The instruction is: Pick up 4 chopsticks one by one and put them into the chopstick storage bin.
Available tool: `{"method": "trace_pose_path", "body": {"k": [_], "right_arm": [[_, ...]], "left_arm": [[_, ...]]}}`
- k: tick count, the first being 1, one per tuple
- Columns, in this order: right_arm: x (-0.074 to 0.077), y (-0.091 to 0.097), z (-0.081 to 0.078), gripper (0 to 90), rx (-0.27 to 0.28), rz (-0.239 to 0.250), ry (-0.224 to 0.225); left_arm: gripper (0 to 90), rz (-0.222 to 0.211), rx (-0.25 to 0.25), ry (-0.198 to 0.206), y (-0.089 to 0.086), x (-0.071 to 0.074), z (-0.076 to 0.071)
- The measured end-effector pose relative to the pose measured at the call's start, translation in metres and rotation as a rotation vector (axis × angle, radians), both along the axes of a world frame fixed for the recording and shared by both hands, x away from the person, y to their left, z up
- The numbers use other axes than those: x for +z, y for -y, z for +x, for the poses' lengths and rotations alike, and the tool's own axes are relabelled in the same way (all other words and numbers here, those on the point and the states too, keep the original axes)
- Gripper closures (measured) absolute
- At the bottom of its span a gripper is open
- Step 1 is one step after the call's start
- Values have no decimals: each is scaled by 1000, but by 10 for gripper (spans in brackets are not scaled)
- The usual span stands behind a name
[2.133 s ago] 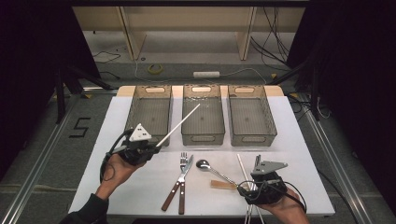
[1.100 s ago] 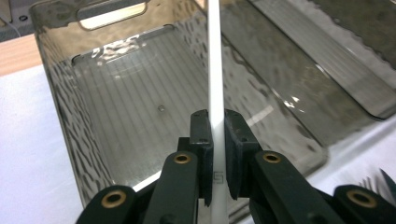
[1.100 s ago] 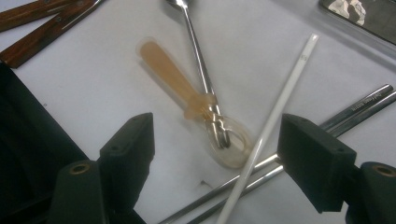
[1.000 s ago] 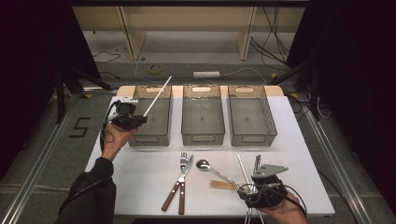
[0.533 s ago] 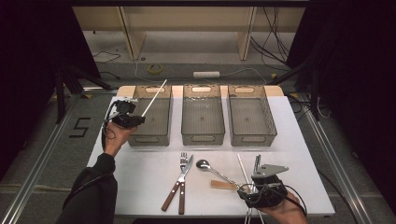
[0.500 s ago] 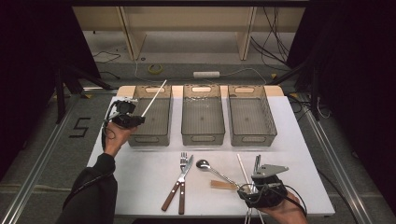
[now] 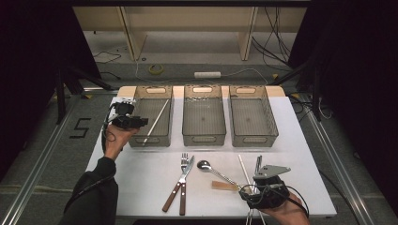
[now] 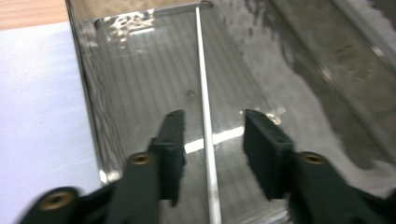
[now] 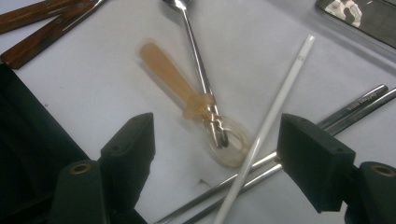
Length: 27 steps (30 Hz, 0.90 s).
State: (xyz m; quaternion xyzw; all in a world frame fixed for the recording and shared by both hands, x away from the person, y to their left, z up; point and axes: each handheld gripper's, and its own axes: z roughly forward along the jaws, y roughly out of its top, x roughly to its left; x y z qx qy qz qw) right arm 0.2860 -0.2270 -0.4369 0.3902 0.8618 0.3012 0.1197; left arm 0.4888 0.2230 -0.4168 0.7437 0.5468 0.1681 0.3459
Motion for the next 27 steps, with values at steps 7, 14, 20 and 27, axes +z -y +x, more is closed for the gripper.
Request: {"method": "trace_pose_path", "body": {"k": [7,14,20,27], "right_arm": [[1,4,1,312,-23,-22,-17],[-1,8,0,382,-37,-70,-52],[-7,14,-1,452,-59,-107,-100],[-13,15,-1,539,-54,-136,-135]], "left_arm": [[354,-25,-61,40,9,7,-26],[286,-1,-126,78,24,12,-55],[254,-32,-170,104,30,11,-73],[224,-97,-212,119,33,3,-89]]}}
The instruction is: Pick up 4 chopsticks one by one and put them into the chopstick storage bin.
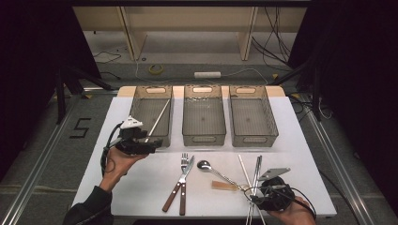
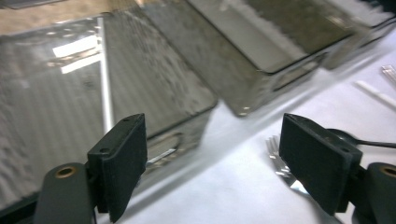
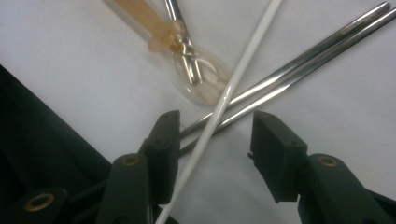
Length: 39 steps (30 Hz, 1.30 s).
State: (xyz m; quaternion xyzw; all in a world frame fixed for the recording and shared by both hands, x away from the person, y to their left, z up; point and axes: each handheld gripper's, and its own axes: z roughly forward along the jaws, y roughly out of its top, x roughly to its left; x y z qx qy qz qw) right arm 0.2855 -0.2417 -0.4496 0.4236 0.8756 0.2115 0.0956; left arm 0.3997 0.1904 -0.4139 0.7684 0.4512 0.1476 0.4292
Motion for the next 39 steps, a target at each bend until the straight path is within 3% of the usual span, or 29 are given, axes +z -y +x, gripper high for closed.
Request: {"method": "trace_pose_path", "body": {"k": [3,11,17,20,39], "right_arm": [[-3,0,0,569,4,-13,-21],[-6,0,-1,626,13,-28,-47],[-8,-1,-1,663,11,-38,-58],[-9,-1,0,682,7,-47,-61],[-12,5,5,808,-51,-38,-78]], "left_arm": [[211,-12,-9,14,2,-4,-8],[202,6,-39,49,10,-12,-27],[196,-42,-44,63,10,-12,-40],[194,-24,-56,65,11,-13,-46],[194,-14,-103,56,19,-16,-57]]}}
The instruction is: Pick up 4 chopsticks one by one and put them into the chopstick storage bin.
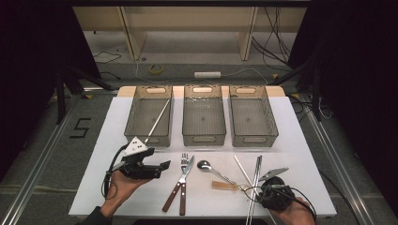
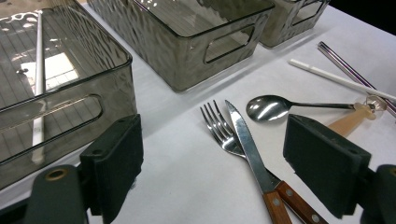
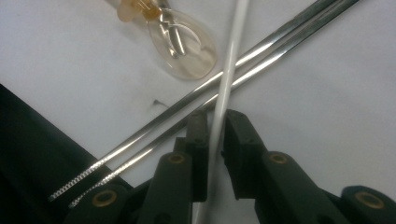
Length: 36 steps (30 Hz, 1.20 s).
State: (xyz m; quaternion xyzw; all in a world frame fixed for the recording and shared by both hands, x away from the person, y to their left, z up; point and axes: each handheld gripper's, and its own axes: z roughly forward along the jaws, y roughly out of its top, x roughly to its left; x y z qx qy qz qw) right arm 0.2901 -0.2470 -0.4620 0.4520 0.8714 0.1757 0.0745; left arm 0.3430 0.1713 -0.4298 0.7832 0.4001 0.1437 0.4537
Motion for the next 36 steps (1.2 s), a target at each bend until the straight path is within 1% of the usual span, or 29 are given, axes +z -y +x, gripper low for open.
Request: {"method": "trace_pose_path", "body": {"k": [5,11,13,16,19,24,27,31,36], "right_arm": [[0,2,1,844,-18,8,0],[0,3,2,857,-25,19,-5],[0,3,1,859,-37,26,-4],[1,5,3,860,-27,32,7],[5,6,4,862,-33,33,24],[12,11,7,863,-27,53,55],[17,11,8,862,-13,62,70],[26,8,9,862,25,80,94],[32,0,9,862,87,86,100]], "left_arm": [[195,-2,-2,2,1,0,-1],[195,-5,-6,1,1,0,-1],[195,-4,-8,2,1,0,-1],[195,-5,-14,1,2,0,-1],[195,-5,-21,2,2,0,-1],[195,-10,-33,5,4,0,-1],[194,-16,-52,8,5,2,-1],[188,-17,-84,20,11,4,-2],[173,3,-132,27,20,4,-4]]}}
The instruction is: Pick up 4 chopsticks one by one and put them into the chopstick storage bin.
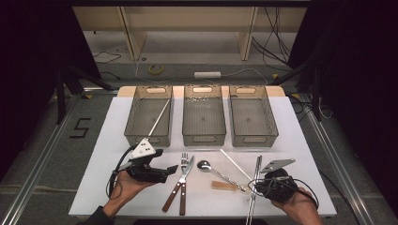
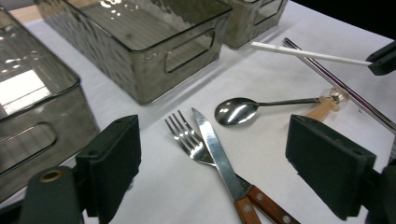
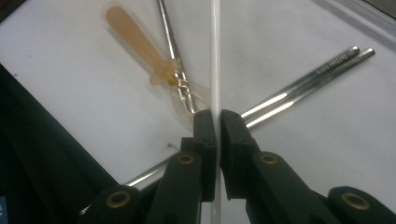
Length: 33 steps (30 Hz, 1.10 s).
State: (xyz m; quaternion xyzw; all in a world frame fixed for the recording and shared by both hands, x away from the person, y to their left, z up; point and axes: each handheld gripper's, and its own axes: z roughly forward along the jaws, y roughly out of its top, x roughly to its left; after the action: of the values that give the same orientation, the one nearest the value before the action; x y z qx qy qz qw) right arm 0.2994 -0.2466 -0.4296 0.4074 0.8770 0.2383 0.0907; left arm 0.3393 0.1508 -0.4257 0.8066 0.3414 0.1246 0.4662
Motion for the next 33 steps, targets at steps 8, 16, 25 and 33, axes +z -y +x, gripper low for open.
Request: {"method": "trace_pose_path", "body": {"k": [8,16,25,33], "right_arm": [[6,-17,3,862,102,-18,12],[12,-39,6,862,188,-39,20],[19,-63,10,862,282,-64,17],[21,-77,10,862,344,-81,7]], "left_arm": [[167,30,-54,14,12,3,-1],[167,29,-116,12,24,5,-2],[167,75,-178,31,38,8,-3],[168,158,-243,36,52,10,-1]]}}
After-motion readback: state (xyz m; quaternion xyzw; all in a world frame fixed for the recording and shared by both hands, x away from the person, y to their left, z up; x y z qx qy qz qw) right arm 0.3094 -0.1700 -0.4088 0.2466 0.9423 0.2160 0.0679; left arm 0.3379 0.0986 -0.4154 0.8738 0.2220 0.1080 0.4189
